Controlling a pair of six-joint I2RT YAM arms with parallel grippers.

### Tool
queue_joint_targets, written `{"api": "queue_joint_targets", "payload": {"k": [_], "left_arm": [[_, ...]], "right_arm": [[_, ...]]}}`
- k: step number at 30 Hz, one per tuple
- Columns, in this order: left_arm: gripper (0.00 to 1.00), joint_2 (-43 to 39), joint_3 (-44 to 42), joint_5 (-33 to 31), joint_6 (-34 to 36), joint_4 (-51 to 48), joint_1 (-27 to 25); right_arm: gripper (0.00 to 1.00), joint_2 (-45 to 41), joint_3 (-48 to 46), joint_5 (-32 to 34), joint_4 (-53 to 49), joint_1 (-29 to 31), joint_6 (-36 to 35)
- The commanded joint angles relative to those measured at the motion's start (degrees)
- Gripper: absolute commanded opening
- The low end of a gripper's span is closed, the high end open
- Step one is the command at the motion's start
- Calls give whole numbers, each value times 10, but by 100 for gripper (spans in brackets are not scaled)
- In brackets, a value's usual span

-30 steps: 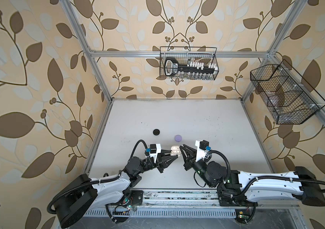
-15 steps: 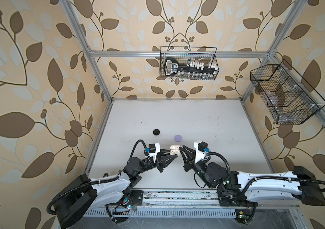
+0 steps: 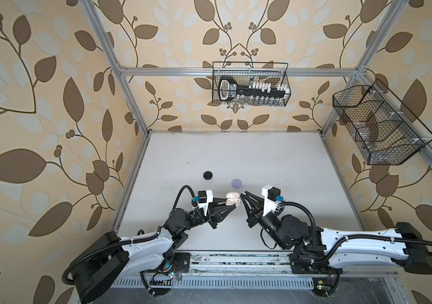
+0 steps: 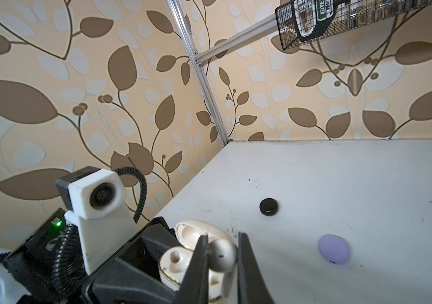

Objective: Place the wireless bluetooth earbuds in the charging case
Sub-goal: 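Lower the held earbud into the case slot held by the left gripper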

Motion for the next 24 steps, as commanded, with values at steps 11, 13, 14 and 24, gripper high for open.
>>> {"api": "queue_joint_targets", "payload": {"k": [11, 13, 14, 24], "left_arm": [[0, -18, 2, -4, 0, 44, -6], [0, -25, 0, -5, -1, 43, -7], [0, -28, -1, -5, -3, 41, -6], [0, -68, -8, -17, -8, 18, -6]], "right_arm": [[7, 43, 34, -9, 15, 4, -17], [7, 44, 29, -6, 17, 4, -15], [7, 44, 26, -5, 18, 3, -14], [6, 44, 15, 5, 25, 4, -17]]}}
